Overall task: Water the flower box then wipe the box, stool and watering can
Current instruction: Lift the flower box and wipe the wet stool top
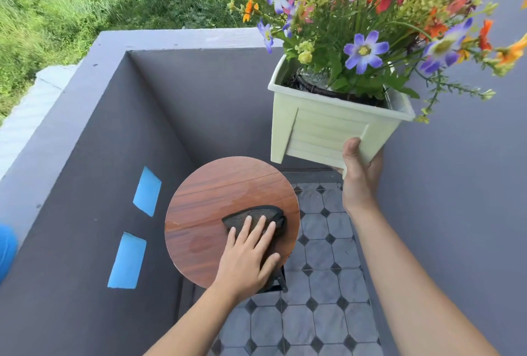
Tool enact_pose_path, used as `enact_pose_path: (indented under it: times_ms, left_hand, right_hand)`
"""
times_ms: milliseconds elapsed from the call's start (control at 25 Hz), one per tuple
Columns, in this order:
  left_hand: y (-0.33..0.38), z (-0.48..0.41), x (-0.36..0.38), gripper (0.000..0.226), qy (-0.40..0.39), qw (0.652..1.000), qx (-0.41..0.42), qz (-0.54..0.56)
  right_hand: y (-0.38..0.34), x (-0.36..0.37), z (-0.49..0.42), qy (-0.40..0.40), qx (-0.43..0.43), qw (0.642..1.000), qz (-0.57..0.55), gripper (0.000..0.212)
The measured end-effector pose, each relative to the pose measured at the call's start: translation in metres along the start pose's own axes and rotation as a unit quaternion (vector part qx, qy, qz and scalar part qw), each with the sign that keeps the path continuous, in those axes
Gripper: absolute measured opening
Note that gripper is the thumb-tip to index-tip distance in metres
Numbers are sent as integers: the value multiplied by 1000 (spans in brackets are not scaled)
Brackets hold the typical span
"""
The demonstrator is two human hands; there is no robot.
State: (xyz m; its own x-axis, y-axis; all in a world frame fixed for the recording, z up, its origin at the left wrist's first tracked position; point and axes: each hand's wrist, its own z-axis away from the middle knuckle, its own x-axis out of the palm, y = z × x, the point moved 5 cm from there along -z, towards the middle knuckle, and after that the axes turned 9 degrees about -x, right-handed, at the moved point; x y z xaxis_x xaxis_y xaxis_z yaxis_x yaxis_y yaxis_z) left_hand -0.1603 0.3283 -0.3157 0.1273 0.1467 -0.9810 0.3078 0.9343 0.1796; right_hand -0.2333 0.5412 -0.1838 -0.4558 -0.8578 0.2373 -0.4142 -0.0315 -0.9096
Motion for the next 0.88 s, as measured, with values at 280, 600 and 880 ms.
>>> enact_pose_path:
  times_ms: [280,600,880]
  left_hand:
    - [45,-52,9,66,-85,996,12,23]
    - [-101,-36,-6,65,34,940,-326,93]
    - [-112,81,16,59,79,872,-414,249]
  right_hand:
    - [13,-12,1,5,-12,1000,5,63]
    - [19,-12,0,-2,-6,1000,7,56]
    - [14,-8,7,-11,4,1000,-2,61]
